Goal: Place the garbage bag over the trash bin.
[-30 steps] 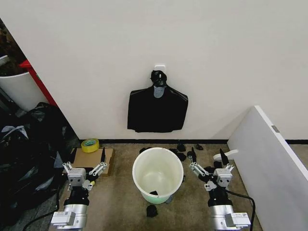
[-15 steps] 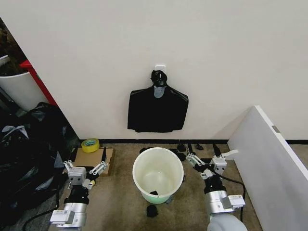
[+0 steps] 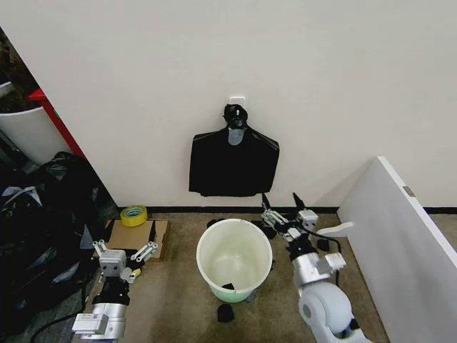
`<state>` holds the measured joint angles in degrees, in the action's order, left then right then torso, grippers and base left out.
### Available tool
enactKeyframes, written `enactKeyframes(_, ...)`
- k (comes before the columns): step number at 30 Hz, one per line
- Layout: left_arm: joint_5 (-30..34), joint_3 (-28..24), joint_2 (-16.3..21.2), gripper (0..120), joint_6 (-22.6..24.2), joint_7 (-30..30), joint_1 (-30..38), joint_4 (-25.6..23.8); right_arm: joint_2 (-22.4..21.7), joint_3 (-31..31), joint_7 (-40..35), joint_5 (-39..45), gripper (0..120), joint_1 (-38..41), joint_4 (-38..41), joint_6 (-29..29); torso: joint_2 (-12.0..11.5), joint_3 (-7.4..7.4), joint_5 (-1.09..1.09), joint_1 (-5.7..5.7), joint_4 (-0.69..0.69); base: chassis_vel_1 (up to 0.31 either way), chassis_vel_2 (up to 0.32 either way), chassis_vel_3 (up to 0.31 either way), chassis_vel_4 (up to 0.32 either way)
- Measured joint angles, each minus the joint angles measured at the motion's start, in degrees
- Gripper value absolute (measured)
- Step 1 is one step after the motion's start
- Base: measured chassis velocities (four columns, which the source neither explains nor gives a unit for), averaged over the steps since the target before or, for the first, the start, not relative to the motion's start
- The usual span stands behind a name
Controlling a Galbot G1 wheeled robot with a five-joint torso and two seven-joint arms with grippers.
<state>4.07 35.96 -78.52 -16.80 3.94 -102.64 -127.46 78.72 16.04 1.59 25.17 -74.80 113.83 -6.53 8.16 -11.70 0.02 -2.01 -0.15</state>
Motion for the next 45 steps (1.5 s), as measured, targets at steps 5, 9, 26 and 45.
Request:
enactKeyframes(5,-1.0,0.3,-0.7,100,-0.5,0.0,-0.8,-0.4,0.4,-3.4,0.7,3.1,100,7.0,-3.4,1.4,0.0,0.00,0.01,0.00,0.01,0.000,0.000,0.000,0.000)
enactKeyframes(9,-1.4,0.6,-0.9,100,-0.7,0.0,-1.3,-0.9,0.9,-4.9,0.7,4.2,100,11.6,-6.3,2.1,0.0,0.00,0.01,0.00,0.00,0.000,0.000,0.000,0.000)
enactKeyframes(26,-1.6,0.8,-1.5,100,-0.9,0.2,-1.4,-1.0,5.0,-7.1,0.5,5.9,100,26.1,-20.2,3.2,0.0,0.00,0.00,0.00,0.00,0.000,0.000,0.000,0.000)
enactKeyframes(45,-1.1,0.9,-0.5,99,-1.2,0.4,-0.9,0.2,5.6,-8.6,0.6,7.3,64,33.4,-26.4,2.0,0.0,0.00,0.01,0.00,0.00,0.000,0.000,0.000,0.000)
